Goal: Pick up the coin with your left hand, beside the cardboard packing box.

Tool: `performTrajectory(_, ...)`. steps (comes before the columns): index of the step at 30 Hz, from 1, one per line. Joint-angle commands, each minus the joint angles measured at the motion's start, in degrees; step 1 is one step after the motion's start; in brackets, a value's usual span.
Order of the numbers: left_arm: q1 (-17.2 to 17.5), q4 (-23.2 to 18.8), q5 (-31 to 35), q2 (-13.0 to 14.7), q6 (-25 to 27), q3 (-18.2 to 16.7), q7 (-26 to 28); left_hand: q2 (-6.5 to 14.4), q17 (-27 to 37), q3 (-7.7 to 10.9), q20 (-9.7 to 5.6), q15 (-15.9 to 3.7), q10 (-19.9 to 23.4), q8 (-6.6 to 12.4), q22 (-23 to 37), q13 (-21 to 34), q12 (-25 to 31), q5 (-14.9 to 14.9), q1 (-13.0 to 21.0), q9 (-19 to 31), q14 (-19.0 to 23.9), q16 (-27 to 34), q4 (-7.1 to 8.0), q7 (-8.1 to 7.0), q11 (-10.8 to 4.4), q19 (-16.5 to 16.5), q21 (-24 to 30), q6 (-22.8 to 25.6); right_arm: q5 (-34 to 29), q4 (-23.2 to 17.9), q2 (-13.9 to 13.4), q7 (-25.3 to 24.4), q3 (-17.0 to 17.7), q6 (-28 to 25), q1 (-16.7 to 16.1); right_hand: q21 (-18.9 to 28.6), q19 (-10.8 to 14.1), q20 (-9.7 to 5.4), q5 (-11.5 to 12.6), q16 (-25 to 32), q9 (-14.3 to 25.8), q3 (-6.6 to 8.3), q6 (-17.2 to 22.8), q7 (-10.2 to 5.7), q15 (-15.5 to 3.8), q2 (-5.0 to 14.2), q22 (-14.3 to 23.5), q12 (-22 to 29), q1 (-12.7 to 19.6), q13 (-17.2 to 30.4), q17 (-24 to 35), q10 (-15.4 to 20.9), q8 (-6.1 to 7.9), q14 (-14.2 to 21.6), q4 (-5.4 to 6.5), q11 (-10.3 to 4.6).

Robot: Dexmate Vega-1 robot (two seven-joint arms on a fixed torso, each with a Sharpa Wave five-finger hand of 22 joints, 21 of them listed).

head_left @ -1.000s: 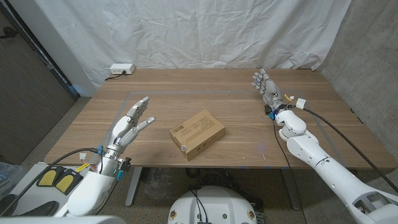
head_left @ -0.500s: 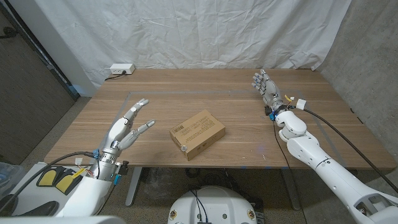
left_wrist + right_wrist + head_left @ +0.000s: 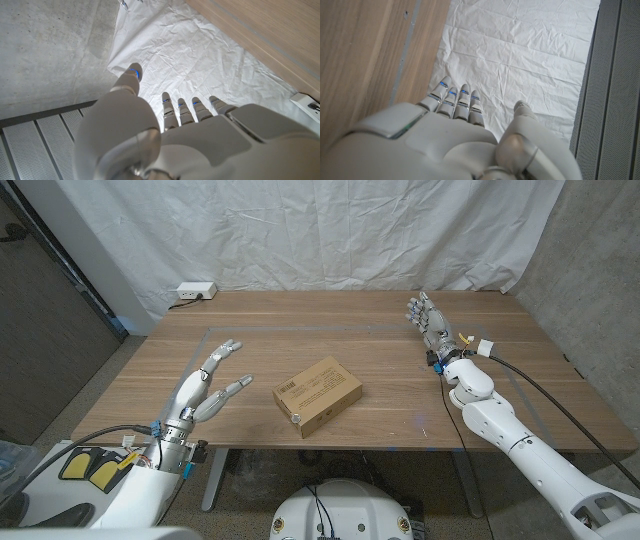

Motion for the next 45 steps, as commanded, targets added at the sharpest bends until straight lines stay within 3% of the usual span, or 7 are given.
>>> performTrajectory(1,2.2,-3.8,6.3,-2.6,3.0,-1.4,2.7,-0.1,0.2,0.44,0.25,0.29,0.1,-0.17,0.3,0.2,0.2,-0.3,1.1,0.2,0.4,0.3,-0.06,0.23,0.58,-0.1,0.5,0.2,0.4,0.1,-0.1,0.2,0.3,0.3,-0.3,0.0,0.3,-1.34,0.1,-0.1,0.2,0.22,0.3,0.14,-0.08,0.38,0.3,-0.1,0.4,0.3,0.3,0.4,-0.05,0.5,-0.23,0.05)
performTrajectory(6,2.6,-3.9,6.5,-2.8,3.8,-1.2,2.7,0.0,0.2,0.53,0.69,0.37,0.3,-0.12,0.4,0.2,0.3,-0.5,1.7,0.2,0.8,0.5,-0.07,0.26,0.43,0.3,0.7,0.8,0.5,0.1,-0.3,0.4,0.4,0.1,-0.1,-0.1,0.6,-1.32,0.1,0.1,0.2,0.18,0.3,0.13,-0.26,0.44,0.3,-0.1,0.3,0.3,0.4,0.4,-0.06,1.0,-0.21,0.06)
performTrajectory(12,4.5,-7.1,12.1,-4.2,7.0,-1.8,5.0,0.2,0.2,0.83,0.22,0.06,0.4,0.47,0.3,0.2,0.4,-0.8,3.3,0.4,1.2,0.5,-0.23,1.11,0.82,0.7,0.9,3.0,0.5,0.6,-0.2,0.7,0.2,-0.2,0.6,-0.2,0.7,-1.31,0.1,0.1,0.2,0.15,0.4,0.15,-0.21,0.47,0.3,-0.2,0.3,0.3,0.4,0.4,-0.05,1.2,-0.22,0.04)
performTrajectory(23,8.2,-11.6,20.4,-6.3,11.7,-2.3,8.3,0.6,0.1,1.44,2.1,0.16,-0.3,1.45,0.3,0.2,0.2,-1.5,6.5,0.8,1.0,0.3,-0.54,0.84,0.8,1.2,1.0,6.3,0.5,1.6,0.3,1.2,0.0,0.3,1.3,-0.4,0.7,-1.32,0.0,0.0,0.2,0.11,0.5,0.16,-0.18,0.5,0.3,-0.2,0.3,0.3,0.4,0.5,-0.05,1.1,-0.25,0.01)
performTrajectory(45,11.2,-16.2,28.9,-4.9,18.4,-1.1,10.3,1.1,0.1,1.93,3.15,-0.07,-0.7,1.95,0.3,0.2,0.1,-2.5,10.0,1.4,0.8,0.2,-0.61,0.52,0.41,1.6,1.1,7.9,0.7,1.6,0.3,1.1,0.1,0.5,1.2,-0.9,0.9,-1.29,0.0,-0.1,0.2,0.0,0.5,0.19,-0.08,0.56,0.3,-0.2,0.2,0.3,0.5,0.6,-0.09,1.1,-0.33,-0.08)
